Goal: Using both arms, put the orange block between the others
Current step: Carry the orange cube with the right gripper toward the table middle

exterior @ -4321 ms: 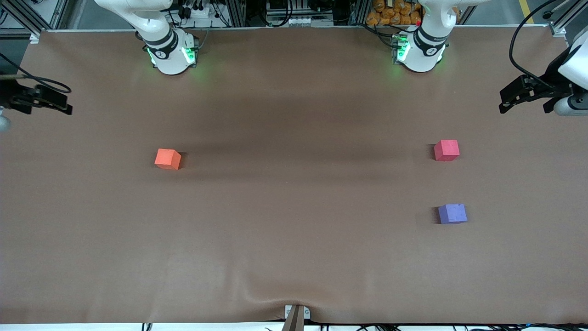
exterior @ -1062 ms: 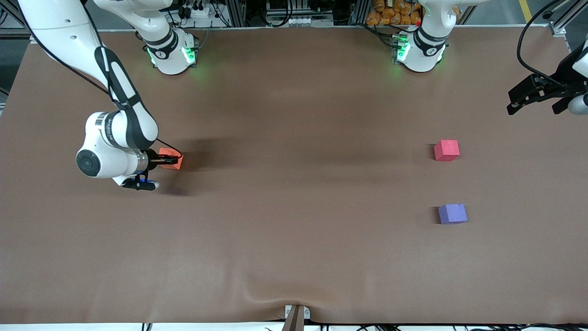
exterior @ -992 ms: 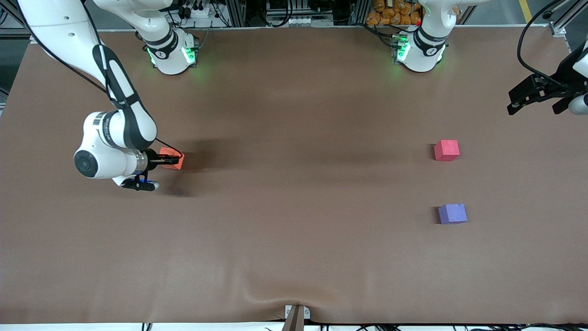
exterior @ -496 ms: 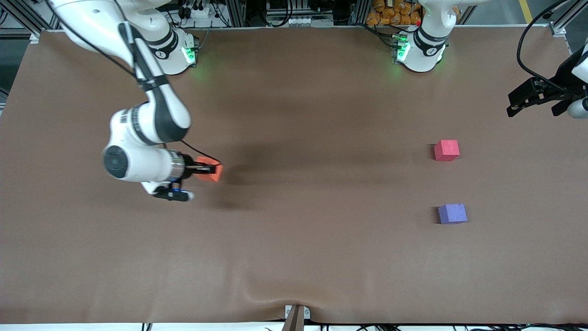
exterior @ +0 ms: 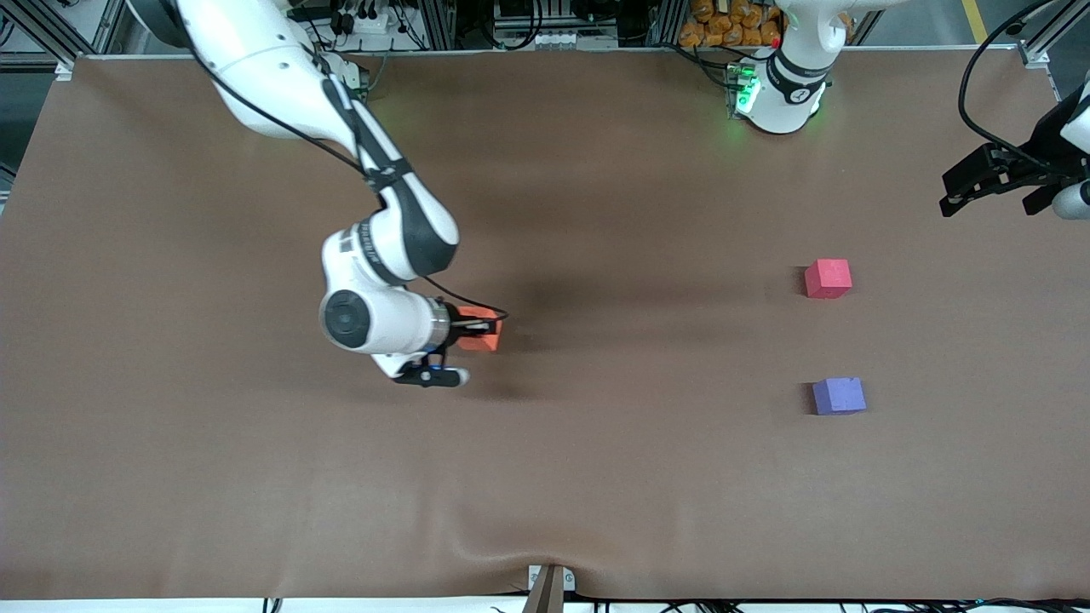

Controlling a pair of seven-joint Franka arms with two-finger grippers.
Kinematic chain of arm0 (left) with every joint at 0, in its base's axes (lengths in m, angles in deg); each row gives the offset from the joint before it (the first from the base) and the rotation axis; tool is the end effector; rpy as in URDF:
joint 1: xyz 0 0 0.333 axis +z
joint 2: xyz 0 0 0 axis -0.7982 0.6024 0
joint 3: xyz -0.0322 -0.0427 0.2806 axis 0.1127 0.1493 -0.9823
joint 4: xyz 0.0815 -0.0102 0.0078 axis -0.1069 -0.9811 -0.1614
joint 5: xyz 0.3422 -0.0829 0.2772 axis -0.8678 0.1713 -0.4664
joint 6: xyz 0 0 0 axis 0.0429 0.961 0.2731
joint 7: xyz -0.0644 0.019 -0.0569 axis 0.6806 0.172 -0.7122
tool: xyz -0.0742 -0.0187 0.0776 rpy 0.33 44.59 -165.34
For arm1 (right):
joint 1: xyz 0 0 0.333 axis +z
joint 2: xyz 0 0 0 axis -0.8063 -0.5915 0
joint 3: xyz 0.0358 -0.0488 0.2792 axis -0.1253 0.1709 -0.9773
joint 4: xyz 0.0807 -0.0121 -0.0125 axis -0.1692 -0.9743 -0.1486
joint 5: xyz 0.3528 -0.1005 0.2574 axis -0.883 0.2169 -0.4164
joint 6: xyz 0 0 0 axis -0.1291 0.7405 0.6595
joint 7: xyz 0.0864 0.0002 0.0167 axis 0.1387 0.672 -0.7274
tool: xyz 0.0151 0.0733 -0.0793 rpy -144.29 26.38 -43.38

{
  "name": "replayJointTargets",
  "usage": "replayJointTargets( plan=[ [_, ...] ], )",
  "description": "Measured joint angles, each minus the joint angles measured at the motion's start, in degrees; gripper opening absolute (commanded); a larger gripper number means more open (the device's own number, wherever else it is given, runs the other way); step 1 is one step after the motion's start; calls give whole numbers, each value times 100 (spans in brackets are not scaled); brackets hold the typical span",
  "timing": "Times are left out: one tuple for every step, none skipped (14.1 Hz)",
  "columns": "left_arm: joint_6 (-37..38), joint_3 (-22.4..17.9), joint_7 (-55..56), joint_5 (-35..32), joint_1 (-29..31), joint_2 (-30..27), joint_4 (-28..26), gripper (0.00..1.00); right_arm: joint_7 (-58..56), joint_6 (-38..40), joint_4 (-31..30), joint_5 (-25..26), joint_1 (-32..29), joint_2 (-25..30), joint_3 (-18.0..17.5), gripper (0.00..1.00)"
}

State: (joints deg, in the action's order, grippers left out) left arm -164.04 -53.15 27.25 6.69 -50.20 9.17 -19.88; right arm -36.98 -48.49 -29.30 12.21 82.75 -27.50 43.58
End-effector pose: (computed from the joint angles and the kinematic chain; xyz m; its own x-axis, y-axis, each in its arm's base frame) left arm 0.5972 -0.0382 0.6307 0.9995 0.0059 0.0309 0.0063 -0.9999 -0.0146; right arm 0.6241 0.3835 0.1991 0.9678 -0.0156 -0.2513 -0.0896 -0.9542 -0.2856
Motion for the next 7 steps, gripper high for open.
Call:
replayJointTargets(
  plan=[
    [0, 0, 0, 0, 16, 0, 0, 100, 35, -181, 27, -3, 159, -72, -1, 9],
    [0, -1, 0, 0, 37, 0, 0, 100, 76, -405, 38, -5, 323, -139, -1, 10],
    [0, -2, 0, 0, 54, 0, 0, 100, 111, -618, 40, -5, 474, -208, 0, 12],
    [0, -3, 0, 0, 60, 1, 0, 100, 123, -793, 43, -5, 596, -274, 3, 12],
    [0, -2, 0, 0, 60, 2, 0, 100, 124, -944, 44, -5, 683, -342, 5, 14],
    [0, -2, 0, 0, 60, 5, -1, 100, 124, -1032, 47, -5, 729, -402, 7, 15],
    [0, -3, 0, 0, 60, 9, -2, 100, 124, -1065, 47, -4, 745, -459, 9, 15]
  ],
)
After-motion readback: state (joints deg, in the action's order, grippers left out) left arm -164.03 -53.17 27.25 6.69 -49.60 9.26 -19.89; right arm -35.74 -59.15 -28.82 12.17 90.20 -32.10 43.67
